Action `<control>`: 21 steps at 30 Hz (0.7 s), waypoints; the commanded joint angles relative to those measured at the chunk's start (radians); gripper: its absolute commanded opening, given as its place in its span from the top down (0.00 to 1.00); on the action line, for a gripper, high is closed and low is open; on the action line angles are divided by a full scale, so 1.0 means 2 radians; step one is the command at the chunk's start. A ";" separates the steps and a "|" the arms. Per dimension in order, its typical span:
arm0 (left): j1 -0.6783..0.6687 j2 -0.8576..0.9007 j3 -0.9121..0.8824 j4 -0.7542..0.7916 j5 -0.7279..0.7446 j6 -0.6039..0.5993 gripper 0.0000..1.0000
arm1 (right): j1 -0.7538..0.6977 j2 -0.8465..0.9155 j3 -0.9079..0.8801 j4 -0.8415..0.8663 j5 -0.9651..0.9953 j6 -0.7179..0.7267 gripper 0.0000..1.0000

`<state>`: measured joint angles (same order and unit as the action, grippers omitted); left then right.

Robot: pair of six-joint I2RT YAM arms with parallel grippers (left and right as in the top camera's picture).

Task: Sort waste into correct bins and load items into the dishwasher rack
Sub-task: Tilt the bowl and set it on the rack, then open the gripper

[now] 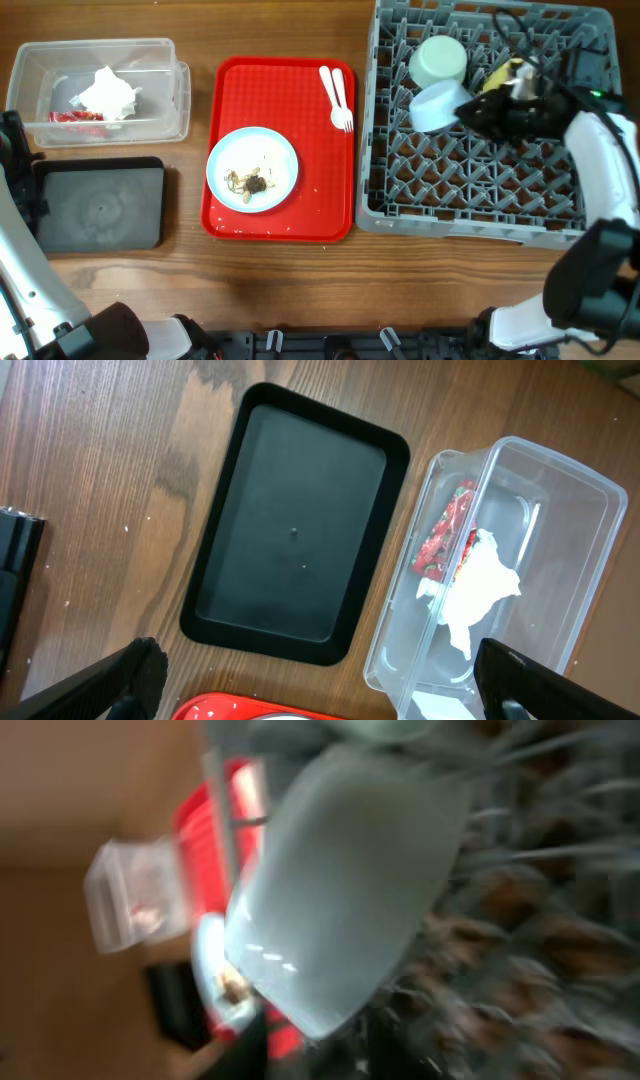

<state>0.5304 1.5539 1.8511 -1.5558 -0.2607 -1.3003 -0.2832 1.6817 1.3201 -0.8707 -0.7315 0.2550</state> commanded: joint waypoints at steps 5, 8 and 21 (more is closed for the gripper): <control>0.002 0.002 -0.001 -0.001 -0.003 -0.008 0.00 | -0.017 -0.083 0.017 -0.025 0.119 0.032 0.34; 0.002 0.002 -0.001 -0.001 -0.003 -0.009 0.00 | -0.013 -0.097 0.017 -0.020 0.118 0.032 0.36; 0.002 0.002 -0.001 -0.001 -0.003 -0.009 0.00 | 0.218 -0.092 0.016 0.085 0.203 0.034 0.06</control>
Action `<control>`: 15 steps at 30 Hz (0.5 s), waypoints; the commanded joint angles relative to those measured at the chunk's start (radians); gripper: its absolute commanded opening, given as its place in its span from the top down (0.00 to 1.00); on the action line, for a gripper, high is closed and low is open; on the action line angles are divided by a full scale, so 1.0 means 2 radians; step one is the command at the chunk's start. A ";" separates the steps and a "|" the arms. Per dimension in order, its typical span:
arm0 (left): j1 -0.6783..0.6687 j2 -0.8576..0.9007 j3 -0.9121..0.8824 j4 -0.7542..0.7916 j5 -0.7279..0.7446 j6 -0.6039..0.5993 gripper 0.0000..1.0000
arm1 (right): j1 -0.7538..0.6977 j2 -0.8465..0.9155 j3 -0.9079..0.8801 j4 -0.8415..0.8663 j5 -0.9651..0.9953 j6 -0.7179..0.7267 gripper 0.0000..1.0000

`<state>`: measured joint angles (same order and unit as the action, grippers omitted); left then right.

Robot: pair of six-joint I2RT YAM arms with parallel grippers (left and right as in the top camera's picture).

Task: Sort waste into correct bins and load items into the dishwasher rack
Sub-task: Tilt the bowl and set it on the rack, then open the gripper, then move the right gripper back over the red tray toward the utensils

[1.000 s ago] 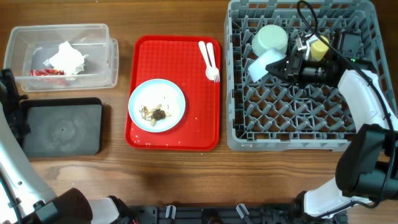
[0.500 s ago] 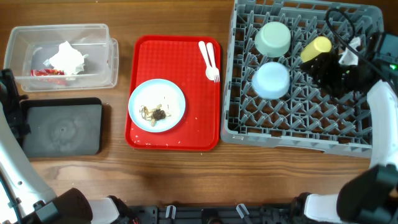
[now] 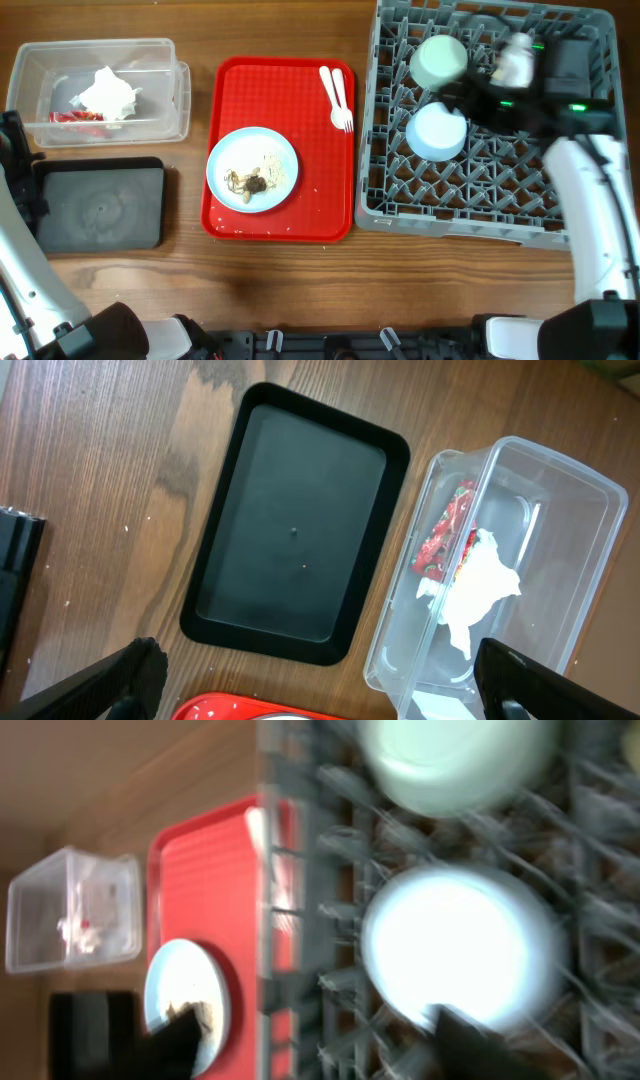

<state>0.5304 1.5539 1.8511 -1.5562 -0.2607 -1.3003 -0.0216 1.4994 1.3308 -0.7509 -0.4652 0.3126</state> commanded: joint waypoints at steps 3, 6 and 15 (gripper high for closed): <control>0.002 0.002 -0.001 -0.001 -0.003 -0.008 0.00 | 0.150 0.017 0.011 0.040 0.179 0.053 0.08; 0.002 0.002 -0.001 -0.001 -0.003 -0.009 0.00 | 0.190 0.049 0.011 0.047 0.223 0.074 0.16; 0.002 0.002 -0.001 -0.001 -0.003 -0.009 0.00 | 0.238 0.141 0.011 0.026 0.238 0.106 0.31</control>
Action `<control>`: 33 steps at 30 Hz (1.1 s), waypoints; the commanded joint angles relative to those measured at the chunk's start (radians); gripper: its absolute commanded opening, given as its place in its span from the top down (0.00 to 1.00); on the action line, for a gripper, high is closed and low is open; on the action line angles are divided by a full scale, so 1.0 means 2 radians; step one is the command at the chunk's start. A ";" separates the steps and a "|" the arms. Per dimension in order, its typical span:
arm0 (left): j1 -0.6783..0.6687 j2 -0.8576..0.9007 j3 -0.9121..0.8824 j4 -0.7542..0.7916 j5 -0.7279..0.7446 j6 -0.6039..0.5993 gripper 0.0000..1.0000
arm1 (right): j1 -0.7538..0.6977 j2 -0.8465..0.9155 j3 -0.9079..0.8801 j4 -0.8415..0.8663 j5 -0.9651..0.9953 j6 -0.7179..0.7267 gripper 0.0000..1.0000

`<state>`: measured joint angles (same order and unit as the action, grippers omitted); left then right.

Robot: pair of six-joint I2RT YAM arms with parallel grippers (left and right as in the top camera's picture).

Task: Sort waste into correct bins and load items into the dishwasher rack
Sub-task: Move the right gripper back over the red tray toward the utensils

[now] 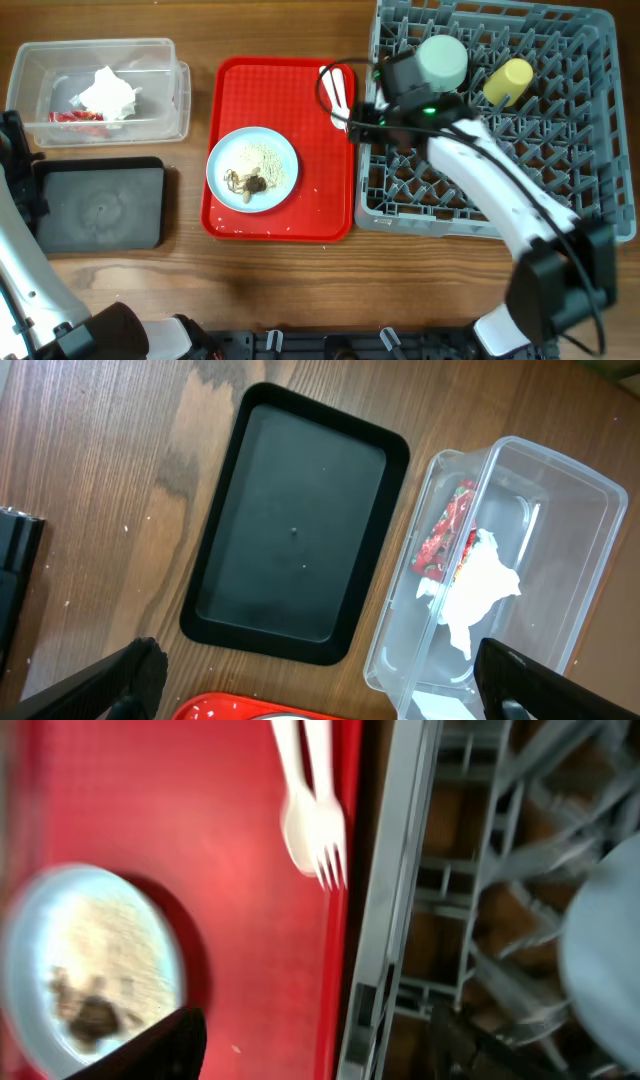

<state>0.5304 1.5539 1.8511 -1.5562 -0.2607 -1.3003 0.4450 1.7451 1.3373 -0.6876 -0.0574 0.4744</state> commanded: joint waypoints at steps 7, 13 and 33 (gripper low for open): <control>0.002 0.002 -0.001 -0.001 -0.003 -0.008 0.00 | 0.007 0.024 0.003 -0.024 0.032 0.025 0.59; 0.002 0.002 -0.001 -0.001 -0.003 -0.009 0.00 | 0.008 0.026 -0.015 -0.039 0.028 0.026 0.62; 0.002 0.002 -0.001 -0.001 -0.003 -0.009 0.00 | 0.014 0.057 -0.018 -0.105 -0.008 0.028 0.82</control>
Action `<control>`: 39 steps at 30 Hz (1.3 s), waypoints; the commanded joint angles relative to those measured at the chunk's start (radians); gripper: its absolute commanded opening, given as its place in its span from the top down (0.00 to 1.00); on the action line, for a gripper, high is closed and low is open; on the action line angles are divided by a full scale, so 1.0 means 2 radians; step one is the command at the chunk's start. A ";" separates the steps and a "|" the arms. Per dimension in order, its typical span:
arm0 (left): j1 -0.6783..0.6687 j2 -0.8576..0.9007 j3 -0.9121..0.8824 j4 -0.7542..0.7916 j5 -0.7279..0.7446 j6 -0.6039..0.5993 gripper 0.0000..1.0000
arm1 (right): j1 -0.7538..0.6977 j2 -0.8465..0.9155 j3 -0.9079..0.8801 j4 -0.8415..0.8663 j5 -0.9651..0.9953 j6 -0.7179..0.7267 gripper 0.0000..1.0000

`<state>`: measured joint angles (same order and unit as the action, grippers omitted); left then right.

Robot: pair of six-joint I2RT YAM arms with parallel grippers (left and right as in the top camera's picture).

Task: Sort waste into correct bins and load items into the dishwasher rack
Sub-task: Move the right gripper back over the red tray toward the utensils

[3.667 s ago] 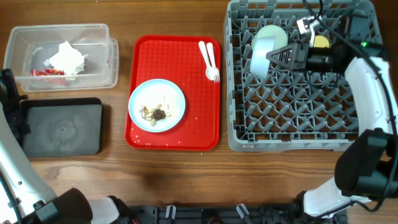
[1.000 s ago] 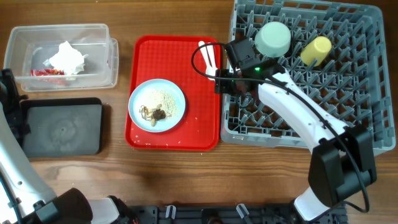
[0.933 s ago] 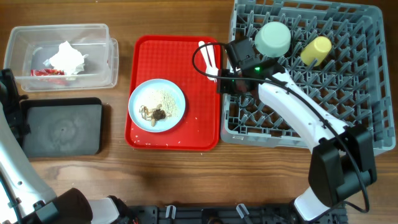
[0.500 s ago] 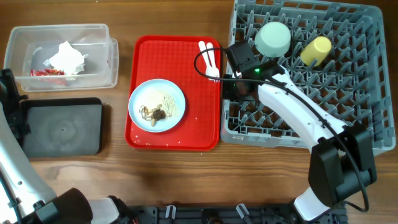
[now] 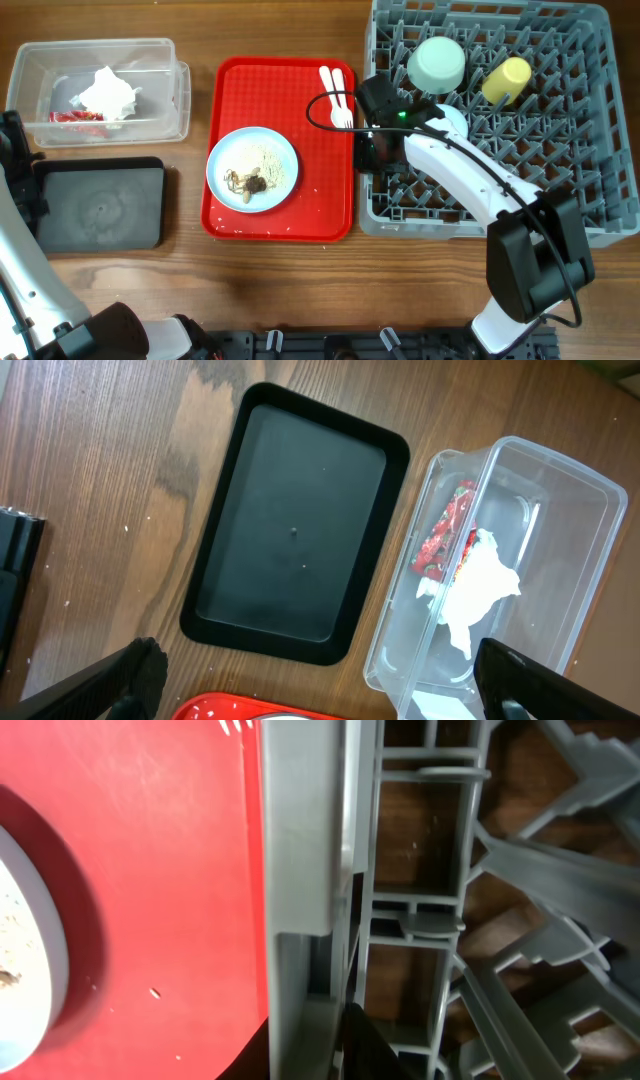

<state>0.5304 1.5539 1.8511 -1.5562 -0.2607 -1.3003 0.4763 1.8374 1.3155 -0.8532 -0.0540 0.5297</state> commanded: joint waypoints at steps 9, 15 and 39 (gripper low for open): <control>0.002 0.002 -0.001 -0.001 -0.003 -0.009 0.00 | -0.001 0.011 -0.007 -0.044 -0.022 0.000 0.79; 0.002 0.002 -0.001 -0.001 -0.003 -0.008 0.00 | -0.001 0.011 0.010 -0.023 -0.022 -0.003 0.76; 0.002 0.002 -0.001 -0.001 -0.003 -0.009 0.00 | -0.002 0.005 0.270 0.021 -0.098 -0.149 0.00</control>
<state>0.5304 1.5539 1.8511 -1.5562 -0.2607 -1.3003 0.4732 1.8465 1.8256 -0.8833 -0.0956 0.3386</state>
